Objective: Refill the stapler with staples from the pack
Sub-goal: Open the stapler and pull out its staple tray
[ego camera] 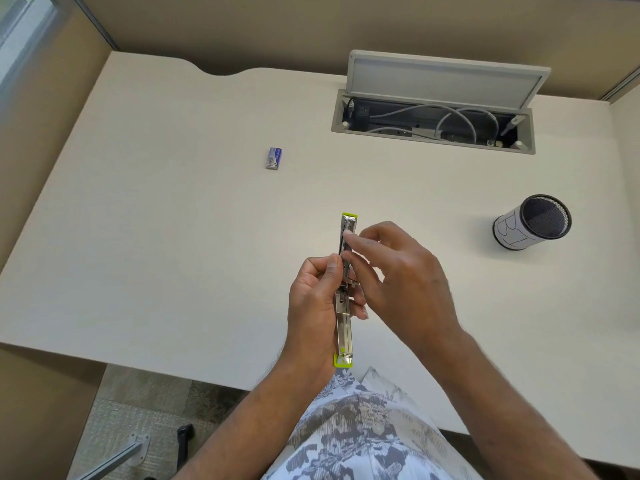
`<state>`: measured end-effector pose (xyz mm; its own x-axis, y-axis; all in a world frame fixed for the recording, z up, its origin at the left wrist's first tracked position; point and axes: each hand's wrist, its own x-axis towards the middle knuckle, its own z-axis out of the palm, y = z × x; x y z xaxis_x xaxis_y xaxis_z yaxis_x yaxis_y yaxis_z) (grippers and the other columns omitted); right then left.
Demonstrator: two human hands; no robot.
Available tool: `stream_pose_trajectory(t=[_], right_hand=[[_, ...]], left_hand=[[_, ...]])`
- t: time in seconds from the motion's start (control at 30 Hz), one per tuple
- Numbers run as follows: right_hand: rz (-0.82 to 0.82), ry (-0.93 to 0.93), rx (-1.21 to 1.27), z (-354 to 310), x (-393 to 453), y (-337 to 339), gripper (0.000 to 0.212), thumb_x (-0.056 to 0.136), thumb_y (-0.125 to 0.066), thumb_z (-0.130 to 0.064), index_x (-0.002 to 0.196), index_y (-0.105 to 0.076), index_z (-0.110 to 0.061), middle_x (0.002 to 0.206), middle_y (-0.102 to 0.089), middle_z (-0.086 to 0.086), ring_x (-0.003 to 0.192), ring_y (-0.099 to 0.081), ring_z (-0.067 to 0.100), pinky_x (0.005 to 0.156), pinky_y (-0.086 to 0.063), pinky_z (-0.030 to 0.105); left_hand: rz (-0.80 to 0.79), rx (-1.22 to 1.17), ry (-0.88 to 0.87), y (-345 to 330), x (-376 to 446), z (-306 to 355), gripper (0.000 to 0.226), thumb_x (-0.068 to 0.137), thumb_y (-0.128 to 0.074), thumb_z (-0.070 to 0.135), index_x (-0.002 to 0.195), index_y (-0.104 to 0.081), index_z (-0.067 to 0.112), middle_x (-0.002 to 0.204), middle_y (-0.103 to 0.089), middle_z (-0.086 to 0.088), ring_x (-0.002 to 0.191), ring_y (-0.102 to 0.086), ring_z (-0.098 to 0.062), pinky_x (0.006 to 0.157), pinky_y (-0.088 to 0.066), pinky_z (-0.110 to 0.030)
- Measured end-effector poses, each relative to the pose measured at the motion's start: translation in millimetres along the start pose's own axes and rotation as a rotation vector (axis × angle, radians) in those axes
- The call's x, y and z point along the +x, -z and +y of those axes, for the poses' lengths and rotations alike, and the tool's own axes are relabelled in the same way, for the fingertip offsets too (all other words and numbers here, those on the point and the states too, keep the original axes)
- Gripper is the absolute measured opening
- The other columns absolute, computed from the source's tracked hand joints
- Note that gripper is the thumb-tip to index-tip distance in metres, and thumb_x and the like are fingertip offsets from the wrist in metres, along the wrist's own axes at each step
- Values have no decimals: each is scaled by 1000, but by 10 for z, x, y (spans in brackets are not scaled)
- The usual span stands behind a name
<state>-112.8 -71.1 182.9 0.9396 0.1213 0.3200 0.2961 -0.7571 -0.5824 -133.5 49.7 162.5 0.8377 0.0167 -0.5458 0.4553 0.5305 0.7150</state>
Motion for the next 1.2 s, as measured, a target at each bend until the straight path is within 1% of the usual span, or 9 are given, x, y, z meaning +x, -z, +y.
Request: stream_pose_trajectory(t=[0.1,0.27,0.4,0.5,0.7,0.77,0.9,1.03,1.2], right_hand=[[-31,-24,7,-23,2,-10,11,92,-74,-15,103,-77,-13,93,-71,3,72,-66,22,55,-56,38],[-64,-79,28,-4,26,4,28,92,-73,-18,119,-71,-14,96,-68,-1,74,-63,18,61,-55,37],[-82,-68,-11,-19,61,29,19,92,-73,-18,111,-75,-14,93,-70,1,71,-64,19,59,-55,33],[-113,-75,-25,-26,82,38,13,92,-72,-18,104,-76,-14,89,-70,0,71,-64,18,61,-53,31],[-210,-122,-23,3,133,38,5,91,-68,-22,95,-69,-19,85,-65,-8,67,-48,4,63,-40,24],[-232,-119,-15,24,155,41,6,91,-67,-23,95,-68,-19,85,-65,-9,65,-46,1,64,-40,24],[-236,-92,-7,50,191,53,6,89,-68,-24,92,-65,-19,81,-62,-9,66,-50,9,62,-45,27],[-210,-110,45,99,195,63,5,88,-69,-22,90,-65,-18,79,-60,-9,66,-50,9,63,-44,25],[-192,-158,174,169,188,71,5,86,-70,-19,87,-66,-17,75,-63,-8,66,-59,15,63,-51,33]], left_hand=[[-5,12,-7,15,-3,-8,16,107,-54,19,99,-59,6,69,-67,-8,48,-58,-16,43,-51,-25],[-20,28,-27,28,-4,-9,17,107,-55,21,99,-59,7,70,-67,-8,50,-58,-16,45,-52,-26],[-19,40,-44,38,2,-22,17,107,-55,20,96,-59,8,69,-63,-10,49,-58,-16,44,-51,-27],[-18,38,-48,44,6,-31,18,106,-57,19,92,-59,9,69,-61,-12,49,-57,-16,43,-49,-27],[-1,29,-45,43,-9,-52,19,106,-55,16,88,-57,10,68,-57,-13,47,-54,-15,40,-47,-27],[-2,38,-44,41,-15,-51,19,106,-56,16,89,-57,9,67,-57,-12,47,-54,-15,40,-47,-27],[-7,48,-47,38,-13,-39,19,106,-56,18,89,-58,10,62,-58,-8,47,-53,-15,40,-47,-26],[-11,49,-43,26,-4,-54,18,106,-57,19,91,-59,9,62,-58,-9,48,-55,-16,41,-48,-27],[-20,51,-45,22,0,-80,17,106,-57,18,90,-59,10,66,-61,-8,49,-56,-17,41,-48,-27]])
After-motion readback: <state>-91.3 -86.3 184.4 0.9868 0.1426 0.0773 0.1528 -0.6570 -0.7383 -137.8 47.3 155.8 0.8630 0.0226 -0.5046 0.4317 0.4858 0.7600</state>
